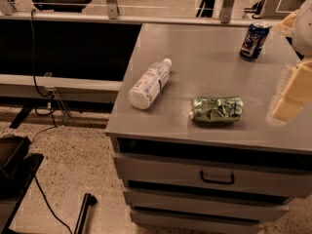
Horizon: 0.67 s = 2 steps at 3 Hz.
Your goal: Place green can upright
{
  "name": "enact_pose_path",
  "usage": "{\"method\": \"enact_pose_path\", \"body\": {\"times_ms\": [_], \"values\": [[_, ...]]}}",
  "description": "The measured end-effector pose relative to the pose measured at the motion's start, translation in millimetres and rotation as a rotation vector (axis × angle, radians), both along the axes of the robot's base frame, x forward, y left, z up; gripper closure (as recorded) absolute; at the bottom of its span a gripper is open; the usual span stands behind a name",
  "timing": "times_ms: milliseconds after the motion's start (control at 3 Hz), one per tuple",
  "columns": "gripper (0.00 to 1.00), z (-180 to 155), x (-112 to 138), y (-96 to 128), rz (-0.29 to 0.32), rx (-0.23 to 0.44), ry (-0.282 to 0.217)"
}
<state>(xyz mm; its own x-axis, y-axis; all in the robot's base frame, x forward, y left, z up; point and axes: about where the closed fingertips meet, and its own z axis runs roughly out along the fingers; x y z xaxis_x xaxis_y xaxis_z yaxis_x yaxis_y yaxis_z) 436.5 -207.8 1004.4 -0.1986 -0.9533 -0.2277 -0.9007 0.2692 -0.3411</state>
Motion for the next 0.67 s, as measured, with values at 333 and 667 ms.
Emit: {"method": "enact_pose_path", "body": {"times_ms": [333,667], "values": [[0.00,0,0,1,0.005,0.002,-0.003],[0.00,-11,12,16,0.084,0.006,0.007]]}}
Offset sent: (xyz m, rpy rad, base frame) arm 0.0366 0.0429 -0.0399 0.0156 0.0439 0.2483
